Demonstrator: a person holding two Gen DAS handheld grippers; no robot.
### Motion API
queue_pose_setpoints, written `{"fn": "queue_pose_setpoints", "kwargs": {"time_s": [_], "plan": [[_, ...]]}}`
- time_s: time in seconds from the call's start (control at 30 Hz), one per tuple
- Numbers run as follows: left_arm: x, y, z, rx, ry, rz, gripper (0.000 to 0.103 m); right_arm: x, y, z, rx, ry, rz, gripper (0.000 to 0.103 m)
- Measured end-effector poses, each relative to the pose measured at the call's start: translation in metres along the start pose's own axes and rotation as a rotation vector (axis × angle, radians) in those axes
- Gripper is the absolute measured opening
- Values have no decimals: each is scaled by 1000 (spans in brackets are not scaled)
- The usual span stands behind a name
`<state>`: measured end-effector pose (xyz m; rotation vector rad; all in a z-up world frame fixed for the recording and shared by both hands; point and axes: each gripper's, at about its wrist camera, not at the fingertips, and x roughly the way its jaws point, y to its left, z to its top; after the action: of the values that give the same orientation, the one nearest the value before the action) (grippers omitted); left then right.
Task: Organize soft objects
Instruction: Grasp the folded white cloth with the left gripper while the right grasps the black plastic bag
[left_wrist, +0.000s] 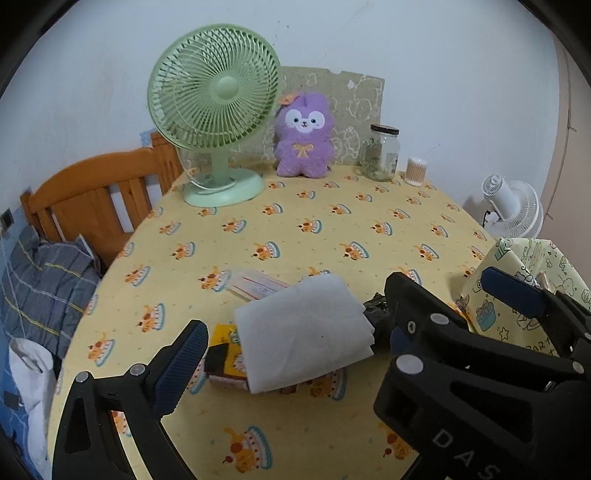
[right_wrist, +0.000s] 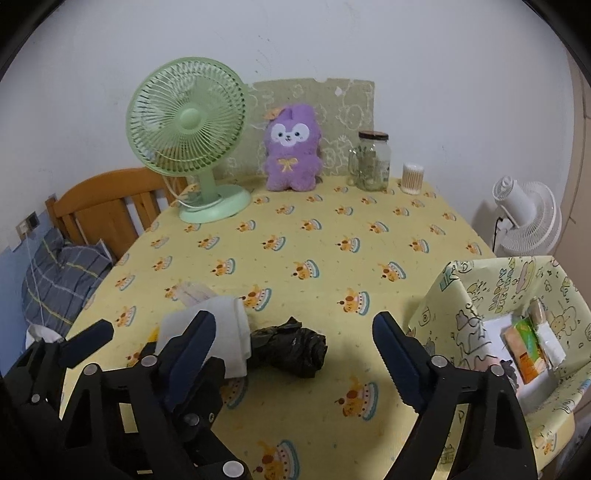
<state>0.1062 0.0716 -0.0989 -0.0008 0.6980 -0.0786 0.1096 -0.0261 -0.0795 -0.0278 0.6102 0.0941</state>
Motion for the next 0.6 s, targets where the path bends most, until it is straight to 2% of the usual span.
{"fn": "queue_pose_setpoints", "kwargs": {"time_s": [0.3,0.47,0.6], "plan": [[22,-3,4,12,26,7,100,23,-5,2,15,38,-34,83],[34,-3,2,12,49,37,100,36,-8,0,20,67,-48,82],[44,-2,-1,18,74,45,96,48,-9,-4,22,100,-45,82]]}}
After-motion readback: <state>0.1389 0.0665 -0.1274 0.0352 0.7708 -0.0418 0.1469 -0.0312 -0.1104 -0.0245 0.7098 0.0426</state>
